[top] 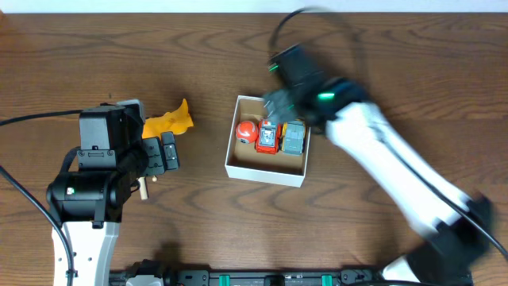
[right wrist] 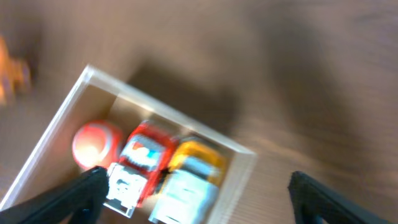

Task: Pack container
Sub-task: 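Carry the ball over the box and lower it inside, then release the ball and lift the right gripper back to the right side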

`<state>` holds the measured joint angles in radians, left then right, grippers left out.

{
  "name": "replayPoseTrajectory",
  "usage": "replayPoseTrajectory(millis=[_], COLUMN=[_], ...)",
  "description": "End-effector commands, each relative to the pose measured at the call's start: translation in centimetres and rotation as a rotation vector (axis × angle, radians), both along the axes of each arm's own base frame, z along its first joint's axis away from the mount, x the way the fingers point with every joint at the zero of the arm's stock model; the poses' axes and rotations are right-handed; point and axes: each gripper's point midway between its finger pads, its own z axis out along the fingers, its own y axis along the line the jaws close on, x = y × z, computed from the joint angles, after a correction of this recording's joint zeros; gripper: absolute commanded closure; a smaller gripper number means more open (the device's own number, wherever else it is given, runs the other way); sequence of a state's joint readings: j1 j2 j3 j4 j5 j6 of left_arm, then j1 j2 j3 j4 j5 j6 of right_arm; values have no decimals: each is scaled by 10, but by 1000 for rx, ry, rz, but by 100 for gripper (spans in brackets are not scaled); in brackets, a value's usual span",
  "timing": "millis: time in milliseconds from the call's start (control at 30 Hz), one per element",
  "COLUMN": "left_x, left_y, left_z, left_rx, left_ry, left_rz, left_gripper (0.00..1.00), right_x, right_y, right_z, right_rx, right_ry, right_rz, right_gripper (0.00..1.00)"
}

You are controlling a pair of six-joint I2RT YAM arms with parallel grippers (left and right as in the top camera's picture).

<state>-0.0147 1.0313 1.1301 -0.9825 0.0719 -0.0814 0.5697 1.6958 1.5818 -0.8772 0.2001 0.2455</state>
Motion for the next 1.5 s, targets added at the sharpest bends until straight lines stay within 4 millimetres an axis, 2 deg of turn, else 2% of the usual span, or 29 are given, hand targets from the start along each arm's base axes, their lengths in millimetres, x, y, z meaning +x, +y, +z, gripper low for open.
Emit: replayPoseTrajectory(millis=[0,100,200,333,400,467,533,733,933,1100,1333,1467], left_x=[4,14,31,55,63,66,63,37,18,14,1,-5], left_y=[1,1,1,2,12,26,30,33,49,66,90,83], left_z=[3,4,3,-18,-34,-47,-61,-83,-111,-132,-149,-161], left_rx=[57,83,103,178,225,243,216,117,65,60,69,27], left_ry=[-18,-42,-66,-25,27,82,135,269,332,347,419,459], left_rz=[-76,-111,-136,-239,-215,-100,-22,165,313,351,379,298], left_gripper=[2,2,2,2,2,2,2,2,2,2,2,2], right_x=[-14,-44,-73,-103,-114,-118,-120,-120,-123,-128,-126,-125], right_y=[-92,-148,-184,-210,-218,-221,-222,-222,-219,-219,-219,-219], right_z=[93,102,99,86,79,74,69,47,15,-3,-5,-4], right_rx=[135,180,202,201,178,160,145,123,96,74,66,66], right_ry=[-172,-126,-41,77,122,146,162,205,270,309,306,301], right_rz=[-397,-582,-666,-752,-785,-787,-776,-776,-749,-742,-724,-718], right_gripper=[1,1,1,1,1,1,1,1,1,1,1,1])
